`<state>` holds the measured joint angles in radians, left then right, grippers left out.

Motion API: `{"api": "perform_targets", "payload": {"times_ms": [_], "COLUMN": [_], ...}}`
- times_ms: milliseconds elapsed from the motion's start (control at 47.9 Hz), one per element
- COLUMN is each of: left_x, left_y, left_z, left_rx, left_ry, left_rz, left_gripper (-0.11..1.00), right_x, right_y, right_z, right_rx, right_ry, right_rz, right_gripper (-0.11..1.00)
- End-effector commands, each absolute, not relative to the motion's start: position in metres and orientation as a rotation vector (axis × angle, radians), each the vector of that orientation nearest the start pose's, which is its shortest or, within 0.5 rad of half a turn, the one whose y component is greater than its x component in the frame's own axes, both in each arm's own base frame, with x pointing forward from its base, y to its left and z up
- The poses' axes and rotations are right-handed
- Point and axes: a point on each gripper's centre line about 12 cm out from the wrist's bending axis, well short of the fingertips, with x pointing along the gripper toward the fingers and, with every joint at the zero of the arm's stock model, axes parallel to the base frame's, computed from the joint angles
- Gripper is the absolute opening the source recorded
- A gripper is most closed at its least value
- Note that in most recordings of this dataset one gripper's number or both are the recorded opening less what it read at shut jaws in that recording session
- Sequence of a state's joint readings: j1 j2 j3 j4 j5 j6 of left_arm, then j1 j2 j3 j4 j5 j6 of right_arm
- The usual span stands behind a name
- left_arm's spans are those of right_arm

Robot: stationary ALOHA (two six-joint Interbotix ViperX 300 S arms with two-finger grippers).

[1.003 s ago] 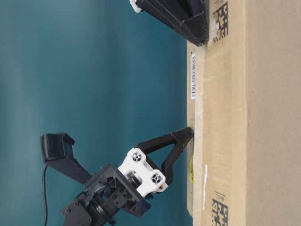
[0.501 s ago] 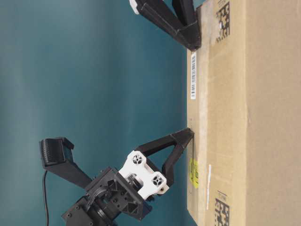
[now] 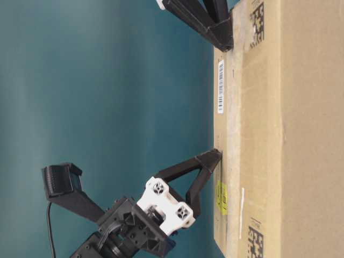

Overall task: Close the cardboard box.
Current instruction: 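Press the closed top flaps down with both grippers and center them on the seam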

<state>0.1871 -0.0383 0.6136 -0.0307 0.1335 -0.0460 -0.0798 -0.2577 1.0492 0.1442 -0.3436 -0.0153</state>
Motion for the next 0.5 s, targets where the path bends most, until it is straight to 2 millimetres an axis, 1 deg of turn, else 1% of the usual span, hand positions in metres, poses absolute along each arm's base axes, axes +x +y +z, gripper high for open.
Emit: {"api": "perform_targets", "payload": {"times_ms": [0, 146, 251, 355, 480], "left_x": [0.382, 0.377, 0.37, 0.357, 0.335], "left_y": [0.07, 0.068, 0.064, 0.057, 0.047], "left_z": [0.202, 0.203, 0.206, 0.211, 0.217], "left_rx": [-0.136, -0.132, -0.12, -0.099, -0.081], "left_ry": [0.652, 0.611, 0.537, 0.431, 0.283], "left_rz": [0.197, 0.196, 0.189, 0.174, 0.156], "left_gripper": [0.03, 0.03, 0.03, 0.03, 0.03], "right_x": [0.298, 0.298, 0.298, 0.298, 0.301], "right_y": [-0.032, -0.032, -0.032, -0.032, -0.032], "right_z": [0.172, 0.171, 0.171, 0.171, 0.17], "right_rx": [0.126, 0.127, 0.127, 0.128, 0.126], "right_ry": [0.425, 0.429, 0.429, 0.428, 0.429], "right_rz": [-0.161, -0.161, -0.161, -0.162, -0.161], "right_gripper": [0.01, 0.01, 0.01, 0.01, 0.01]}}
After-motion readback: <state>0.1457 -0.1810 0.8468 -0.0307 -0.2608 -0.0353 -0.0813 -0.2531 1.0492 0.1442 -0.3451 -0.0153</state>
